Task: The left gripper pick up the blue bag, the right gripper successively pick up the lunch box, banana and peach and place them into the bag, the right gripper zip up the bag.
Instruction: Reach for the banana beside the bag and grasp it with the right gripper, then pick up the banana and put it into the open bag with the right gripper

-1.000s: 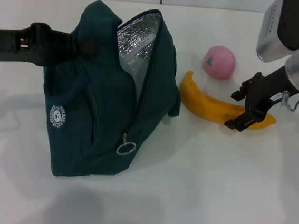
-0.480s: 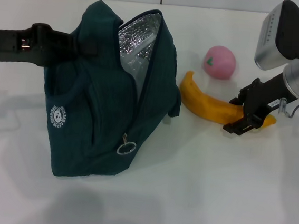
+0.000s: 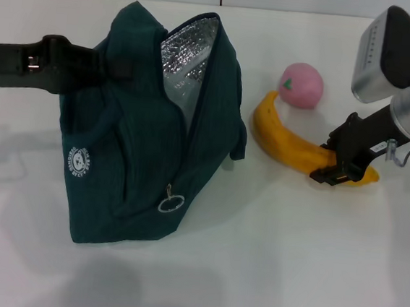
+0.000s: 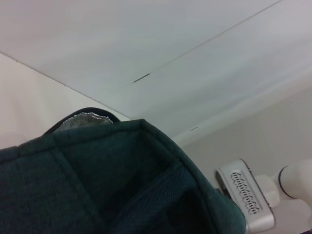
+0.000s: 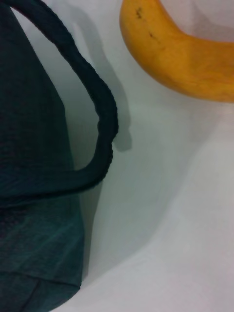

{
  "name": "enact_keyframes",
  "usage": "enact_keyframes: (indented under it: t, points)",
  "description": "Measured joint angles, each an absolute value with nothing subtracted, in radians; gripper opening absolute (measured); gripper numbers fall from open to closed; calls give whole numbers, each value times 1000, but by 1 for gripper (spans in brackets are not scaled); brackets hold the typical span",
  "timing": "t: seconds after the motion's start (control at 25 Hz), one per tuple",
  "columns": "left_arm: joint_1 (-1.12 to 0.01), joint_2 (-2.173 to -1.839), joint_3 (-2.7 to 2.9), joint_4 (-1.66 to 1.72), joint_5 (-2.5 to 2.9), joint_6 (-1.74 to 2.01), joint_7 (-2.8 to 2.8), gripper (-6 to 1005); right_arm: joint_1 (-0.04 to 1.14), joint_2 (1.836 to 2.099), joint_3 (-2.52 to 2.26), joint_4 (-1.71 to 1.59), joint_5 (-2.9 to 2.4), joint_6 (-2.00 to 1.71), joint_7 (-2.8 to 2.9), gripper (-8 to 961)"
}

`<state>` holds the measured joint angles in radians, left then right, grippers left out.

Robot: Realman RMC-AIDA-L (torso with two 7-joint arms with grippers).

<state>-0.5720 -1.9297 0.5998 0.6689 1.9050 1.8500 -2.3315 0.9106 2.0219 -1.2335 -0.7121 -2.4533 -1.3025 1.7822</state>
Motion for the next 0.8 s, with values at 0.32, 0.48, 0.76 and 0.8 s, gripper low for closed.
enact_keyframes:
  t: [0.32, 0.48, 0.76, 0.8]
  points:
    - [-565, -1929, 596, 669, 1905, 1850, -2332, 42, 809, 2013, -1124, -1000, -2393, -1568, 1822, 429]
    - [-564, -1928, 596, 669, 1905, 1850, -2331, 42, 771, 2012, -960, -1089, -2389, -1690, 1867, 429]
    - [-564, -1930, 583, 668, 1893, 1849, -2328, 42, 709, 1959, -677, -1067, -2104, -1821, 1883, 429]
    - [-564, -1930, 583, 668, 1893, 1849, -2328, 42, 694, 1946, -662, -1036, -2009, -1828, 1885, 429]
